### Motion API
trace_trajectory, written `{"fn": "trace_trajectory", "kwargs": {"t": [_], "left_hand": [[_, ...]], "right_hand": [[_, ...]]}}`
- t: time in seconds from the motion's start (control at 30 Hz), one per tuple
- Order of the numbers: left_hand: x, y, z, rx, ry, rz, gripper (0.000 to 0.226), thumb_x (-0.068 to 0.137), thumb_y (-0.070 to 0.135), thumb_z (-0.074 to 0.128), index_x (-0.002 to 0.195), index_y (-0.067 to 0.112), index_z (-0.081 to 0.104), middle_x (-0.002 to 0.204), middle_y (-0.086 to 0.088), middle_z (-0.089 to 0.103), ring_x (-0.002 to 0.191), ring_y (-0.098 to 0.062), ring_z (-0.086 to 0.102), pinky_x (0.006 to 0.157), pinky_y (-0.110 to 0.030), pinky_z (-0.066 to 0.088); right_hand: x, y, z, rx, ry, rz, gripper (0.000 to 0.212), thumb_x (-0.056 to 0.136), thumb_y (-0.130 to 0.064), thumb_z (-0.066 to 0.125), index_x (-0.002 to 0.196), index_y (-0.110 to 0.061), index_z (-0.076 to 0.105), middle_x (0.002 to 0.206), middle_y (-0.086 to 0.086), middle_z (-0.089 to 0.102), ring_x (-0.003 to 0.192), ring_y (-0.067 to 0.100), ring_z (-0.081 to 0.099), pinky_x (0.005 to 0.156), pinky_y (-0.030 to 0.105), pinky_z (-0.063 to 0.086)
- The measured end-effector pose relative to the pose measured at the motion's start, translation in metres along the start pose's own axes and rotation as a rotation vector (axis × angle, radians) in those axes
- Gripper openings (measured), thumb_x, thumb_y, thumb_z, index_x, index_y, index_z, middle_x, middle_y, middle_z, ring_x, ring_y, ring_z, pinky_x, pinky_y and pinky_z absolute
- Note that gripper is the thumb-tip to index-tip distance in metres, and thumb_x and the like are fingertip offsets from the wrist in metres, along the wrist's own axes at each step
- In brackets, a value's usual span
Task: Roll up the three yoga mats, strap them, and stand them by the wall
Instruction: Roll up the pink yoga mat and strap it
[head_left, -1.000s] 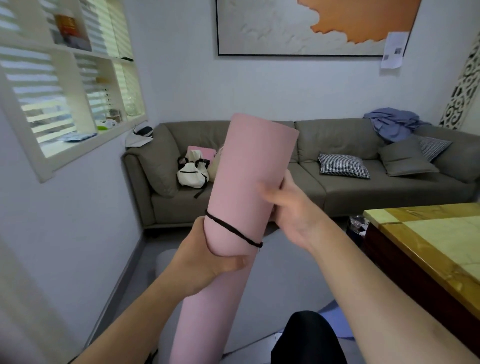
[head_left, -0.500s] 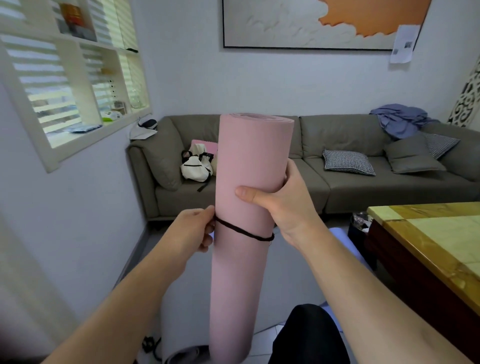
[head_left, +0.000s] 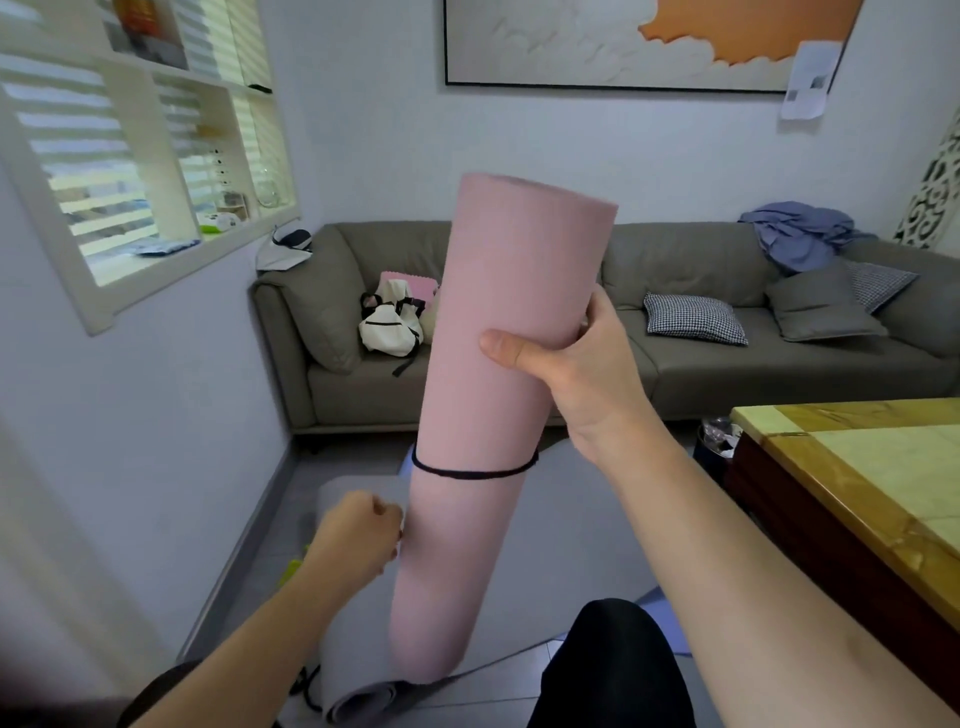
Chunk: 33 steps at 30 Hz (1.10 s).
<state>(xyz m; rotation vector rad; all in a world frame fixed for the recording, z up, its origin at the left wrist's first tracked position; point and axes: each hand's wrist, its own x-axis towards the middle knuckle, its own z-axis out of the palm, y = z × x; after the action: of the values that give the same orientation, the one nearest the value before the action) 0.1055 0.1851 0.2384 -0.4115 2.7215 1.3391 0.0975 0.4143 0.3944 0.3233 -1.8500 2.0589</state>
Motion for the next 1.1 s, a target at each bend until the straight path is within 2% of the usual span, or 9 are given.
{"fn": "trace_trajectory", "kwargs": {"t": [0.07, 0.17, 0.27, 0.37, 0.47, 0.53, 0.63, 0.97, 1.1], "left_hand": [[-0.009, 0.005, -0.003, -0.092, 0.001, 0.124, 0.015, 0.086, 0.024, 0.066, 0.099, 0.016, 0.065, 0.1, 0.0, 0.074, 0.095, -0.019, 0.07, 0.086, -0.041, 0.058], [-0.034, 0.032, -0.001, -0.201, -0.224, 0.287, 0.078, 0.072, 0.032, 0.089, 0.135, 0.033, 0.045, 0.132, 0.016, 0.057, 0.121, 0.002, 0.054, 0.086, -0.013, 0.049], [-0.044, 0.056, 0.011, -0.198, -0.148, 0.304, 0.119, 0.049, 0.054, 0.101, 0.14, 0.039, 0.024, 0.133, 0.02, 0.049, 0.118, -0.001, 0.054, 0.092, -0.027, 0.053], [-0.043, 0.062, 0.014, -0.271, 0.11, 0.278, 0.109, 0.045, 0.053, 0.102, 0.129, 0.037, 0.034, 0.12, 0.017, 0.057, 0.105, -0.006, 0.06, 0.08, -0.032, 0.055], [-0.036, 0.059, 0.002, -0.332, 0.156, 0.27, 0.101, 0.05, 0.044, 0.104, 0.127, 0.032, 0.041, 0.114, 0.019, 0.061, 0.1, -0.003, 0.061, 0.075, -0.029, 0.053], [-0.033, 0.057, -0.002, -0.379, 0.142, 0.269, 0.102, 0.049, 0.043, 0.106, 0.13, 0.029, 0.046, 0.117, 0.017, 0.064, 0.103, -0.005, 0.063, 0.083, -0.035, 0.058], [-0.029, 0.056, 0.0, -0.431, 0.095, 0.276, 0.104, 0.045, 0.05, 0.106, 0.132, 0.028, 0.054, 0.117, 0.016, 0.071, 0.106, -0.007, 0.07, 0.088, -0.04, 0.061], [-0.035, 0.058, -0.006, -0.451, 0.074, 0.319, 0.102, 0.046, 0.045, 0.106, 0.132, 0.033, 0.053, 0.118, 0.016, 0.07, 0.106, -0.007, 0.069, 0.089, -0.039, 0.062], [-0.04, 0.064, -0.01, -0.455, 0.125, 0.37, 0.101, 0.048, 0.038, 0.107, 0.132, 0.033, 0.05, 0.118, 0.02, 0.066, 0.105, 0.001, 0.065, 0.084, -0.028, 0.057]], "right_hand": [[0.004, -0.002, -0.002, 0.02, 0.04, 0.002, 0.087, 0.054, -0.015, 0.105, 0.127, -0.018, 0.058, 0.122, -0.006, 0.075, 0.108, 0.012, 0.074, 0.088, 0.037, 0.062], [0.002, -0.001, 0.004, 0.016, 0.119, 0.045, 0.091, 0.052, -0.018, 0.106, 0.129, -0.019, 0.057, 0.122, -0.008, 0.074, 0.106, 0.01, 0.074, 0.086, 0.037, 0.062], [-0.001, -0.001, 0.021, -0.017, 0.207, 0.085, 0.09, 0.053, -0.023, 0.106, 0.127, -0.022, 0.054, 0.122, -0.011, 0.072, 0.104, 0.009, 0.073, 0.087, 0.038, 0.062], [0.001, -0.005, 0.019, 0.163, 0.097, 0.168, 0.069, 0.07, -0.027, 0.097, 0.127, -0.015, 0.06, 0.121, -0.006, 0.075, 0.103, 0.012, 0.075, 0.082, 0.034, 0.06], [0.0, 0.003, 0.0, 0.423, 0.008, 0.341, 0.025, 0.099, -0.026, 0.068, 0.113, -0.005, 0.07, 0.108, 0.009, 0.076, 0.096, 0.024, 0.071, 0.081, 0.035, 0.056], [-0.002, 0.017, -0.007, 0.176, 0.049, 0.501, 0.024, 0.105, -0.029, 0.06, 0.1, -0.007, 0.069, 0.094, 0.011, 0.075, 0.084, 0.027, 0.072, 0.071, 0.036, 0.058], [-0.013, 0.037, -0.002, -0.214, -0.117, 0.667, 0.039, 0.106, -0.041, 0.057, 0.081, -0.013, 0.059, 0.066, 0.006, 0.059, 0.053, 0.023, 0.057, 0.053, 0.03, 0.046], [-0.008, 0.04, 0.001, -0.348, -0.171, 0.656, 0.018, 0.093, -0.011, 0.051, 0.075, -0.013, 0.055, 0.057, 0.002, 0.044, 0.041, 0.015, 0.028, 0.05, 0.029, 0.041], [-0.018, 0.069, -0.002, -0.244, -0.058, 0.852, 0.026, 0.09, -0.012, 0.055, 0.065, -0.015, 0.05, 0.054, -0.001, 0.031, 0.045, 0.015, 0.019, 0.046, 0.022, 0.03]]}}
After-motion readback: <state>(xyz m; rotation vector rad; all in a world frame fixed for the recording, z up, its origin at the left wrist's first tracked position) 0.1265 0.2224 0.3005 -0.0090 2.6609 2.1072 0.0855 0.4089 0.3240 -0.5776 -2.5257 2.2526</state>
